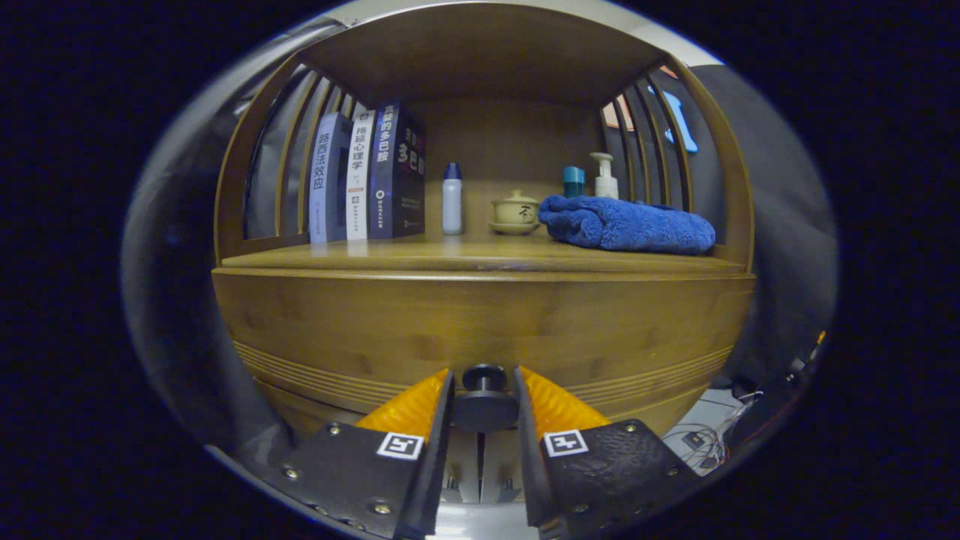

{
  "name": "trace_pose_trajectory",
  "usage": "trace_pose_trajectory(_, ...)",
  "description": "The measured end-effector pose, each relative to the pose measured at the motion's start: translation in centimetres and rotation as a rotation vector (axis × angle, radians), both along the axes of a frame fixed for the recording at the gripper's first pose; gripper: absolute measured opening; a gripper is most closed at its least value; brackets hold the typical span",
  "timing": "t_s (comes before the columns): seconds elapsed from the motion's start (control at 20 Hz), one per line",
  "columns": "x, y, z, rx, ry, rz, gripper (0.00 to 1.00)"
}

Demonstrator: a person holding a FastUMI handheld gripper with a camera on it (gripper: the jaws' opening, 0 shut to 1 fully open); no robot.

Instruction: Pull open the drawer, take out the items inside it, and place them on the countertop above the cabinet.

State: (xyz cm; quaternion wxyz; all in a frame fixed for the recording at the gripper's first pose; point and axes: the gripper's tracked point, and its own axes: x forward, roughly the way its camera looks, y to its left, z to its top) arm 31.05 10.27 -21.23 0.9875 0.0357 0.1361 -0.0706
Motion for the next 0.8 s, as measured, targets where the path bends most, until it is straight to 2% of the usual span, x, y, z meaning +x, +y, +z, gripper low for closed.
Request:
trace_pose_trajectory(0.05,-0.7,0.3,0.1,0.014,0.006,-0.008,0.45)
trace_pose_trajectory(0.1,-0.2,0.0,0.0,0.015,0.017,-0.012,0.39)
trace_pose_trajectory(0.2,-0.3,0.0,0.0,-0.004,0.021,-0.011,0.38)
trace_pose_trajectory(0.25,-0.3,-0.1,0.1,-0.01,0.022,-0.006,0.32)
trace_pose_trajectory(0.55,-0.5,-0.1,-0.2,0.026,0.046,-0.006,0.32)
trace_pose_trajectory(0.8,-2.5,0.0,-0.2,0.019,0.046,-0.004,0.32)
